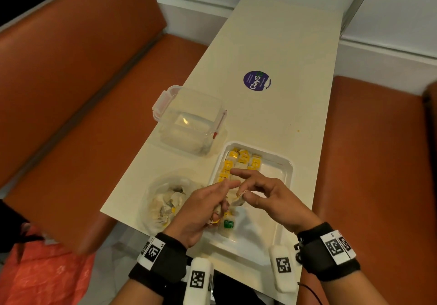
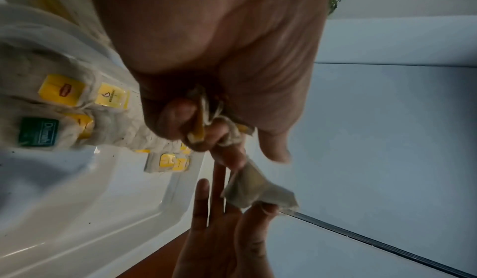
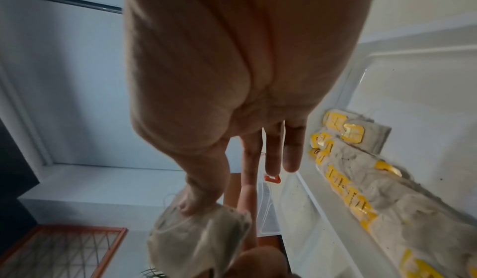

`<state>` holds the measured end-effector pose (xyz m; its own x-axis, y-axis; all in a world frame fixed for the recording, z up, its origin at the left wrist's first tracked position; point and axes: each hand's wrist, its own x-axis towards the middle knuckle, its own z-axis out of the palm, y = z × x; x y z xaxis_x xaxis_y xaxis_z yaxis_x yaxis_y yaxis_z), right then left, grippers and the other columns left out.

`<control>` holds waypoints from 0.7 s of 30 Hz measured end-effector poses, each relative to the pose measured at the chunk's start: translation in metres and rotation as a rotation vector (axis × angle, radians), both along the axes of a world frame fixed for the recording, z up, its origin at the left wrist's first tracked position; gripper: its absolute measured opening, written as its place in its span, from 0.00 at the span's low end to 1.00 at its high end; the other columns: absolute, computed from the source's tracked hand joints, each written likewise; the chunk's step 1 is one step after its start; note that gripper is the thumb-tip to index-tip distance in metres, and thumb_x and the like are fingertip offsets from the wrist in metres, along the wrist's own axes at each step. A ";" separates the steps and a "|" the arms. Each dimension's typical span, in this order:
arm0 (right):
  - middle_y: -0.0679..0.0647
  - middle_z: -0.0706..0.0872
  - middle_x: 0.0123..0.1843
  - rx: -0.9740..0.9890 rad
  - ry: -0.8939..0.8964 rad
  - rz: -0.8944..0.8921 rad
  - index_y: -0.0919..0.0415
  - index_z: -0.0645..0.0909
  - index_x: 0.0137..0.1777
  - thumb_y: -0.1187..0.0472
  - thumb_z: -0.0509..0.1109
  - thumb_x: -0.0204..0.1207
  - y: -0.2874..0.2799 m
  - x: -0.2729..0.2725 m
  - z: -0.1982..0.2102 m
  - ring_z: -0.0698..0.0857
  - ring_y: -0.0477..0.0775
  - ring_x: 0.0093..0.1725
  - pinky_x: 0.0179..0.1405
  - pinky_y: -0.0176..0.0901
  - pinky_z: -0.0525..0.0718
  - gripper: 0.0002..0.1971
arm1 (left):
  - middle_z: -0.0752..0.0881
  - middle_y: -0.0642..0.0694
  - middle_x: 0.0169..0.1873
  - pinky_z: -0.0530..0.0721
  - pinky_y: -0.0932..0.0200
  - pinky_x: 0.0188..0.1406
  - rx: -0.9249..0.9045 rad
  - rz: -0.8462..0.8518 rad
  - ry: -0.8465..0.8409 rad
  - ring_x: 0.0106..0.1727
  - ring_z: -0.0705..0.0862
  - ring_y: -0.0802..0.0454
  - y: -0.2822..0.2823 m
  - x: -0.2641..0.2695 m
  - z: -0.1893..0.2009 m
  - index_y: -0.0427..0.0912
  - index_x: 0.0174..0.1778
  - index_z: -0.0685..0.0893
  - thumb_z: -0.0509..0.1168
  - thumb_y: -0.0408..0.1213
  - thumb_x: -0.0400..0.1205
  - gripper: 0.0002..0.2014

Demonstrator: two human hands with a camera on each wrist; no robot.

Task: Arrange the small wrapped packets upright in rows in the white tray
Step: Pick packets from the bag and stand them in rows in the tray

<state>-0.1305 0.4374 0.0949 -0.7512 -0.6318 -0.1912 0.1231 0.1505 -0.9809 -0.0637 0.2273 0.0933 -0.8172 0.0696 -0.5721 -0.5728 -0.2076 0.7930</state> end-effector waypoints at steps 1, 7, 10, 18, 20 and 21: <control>0.41 0.80 0.80 -0.012 -0.011 0.025 0.52 0.89 0.51 0.60 0.74 0.84 0.000 -0.001 -0.001 0.81 0.49 0.78 0.77 0.61 0.77 0.03 | 0.79 0.51 0.29 0.67 0.64 0.26 0.025 -0.051 0.010 0.26 0.70 0.59 0.001 0.000 0.001 0.57 0.57 0.95 0.68 0.62 0.82 0.18; 0.48 0.80 0.82 -0.156 -0.137 0.044 0.54 0.87 0.51 0.69 0.70 0.85 0.000 -0.004 -0.005 0.74 0.49 0.84 0.78 0.56 0.75 0.09 | 0.73 0.51 0.26 0.59 0.56 0.29 0.075 -0.186 0.022 0.26 0.64 0.55 0.010 0.001 -0.003 0.39 0.51 0.91 0.77 0.50 0.81 0.16; 0.49 0.83 0.78 -0.083 -0.134 0.022 0.57 0.86 0.64 0.71 0.71 0.84 0.002 -0.004 -0.009 0.80 0.51 0.79 0.75 0.54 0.80 0.13 | 0.73 0.51 0.26 0.60 0.60 0.27 0.072 -0.122 -0.004 0.25 0.66 0.56 0.012 0.002 -0.006 0.43 0.45 0.89 0.78 0.49 0.79 0.12; 0.65 0.90 0.56 -0.110 -0.378 -0.174 0.59 0.84 0.72 0.63 0.80 0.77 0.008 0.007 -0.031 0.91 0.63 0.55 0.62 0.53 0.89 0.23 | 0.89 0.41 0.37 0.82 0.61 0.42 -0.224 0.004 0.094 0.37 0.84 0.57 0.018 0.001 -0.028 0.43 0.45 0.93 0.79 0.51 0.80 0.13; 0.66 0.92 0.50 -0.056 -0.388 -0.294 0.62 0.86 0.67 0.64 0.80 0.77 0.003 0.010 -0.039 0.92 0.62 0.49 0.55 0.49 0.91 0.18 | 0.93 0.47 0.44 0.84 0.66 0.45 -0.282 -0.018 0.103 0.43 0.88 0.60 0.020 0.004 -0.033 0.47 0.45 0.95 0.79 0.50 0.80 0.10; 0.66 0.92 0.48 -0.026 -0.389 -0.348 0.62 0.87 0.65 0.65 0.81 0.77 0.002 0.010 -0.045 0.92 0.62 0.48 0.52 0.48 0.92 0.17 | 0.94 0.51 0.43 0.83 0.69 0.43 -0.297 -0.013 0.087 0.43 0.89 0.62 0.022 0.005 -0.037 0.49 0.46 0.96 0.79 0.49 0.81 0.08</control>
<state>-0.1202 0.4390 0.0503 -0.7939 -0.3658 -0.4858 0.5178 0.0123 -0.8554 -0.0585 0.2493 0.0563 -0.8643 -0.0791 -0.4968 -0.5011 0.0479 0.8641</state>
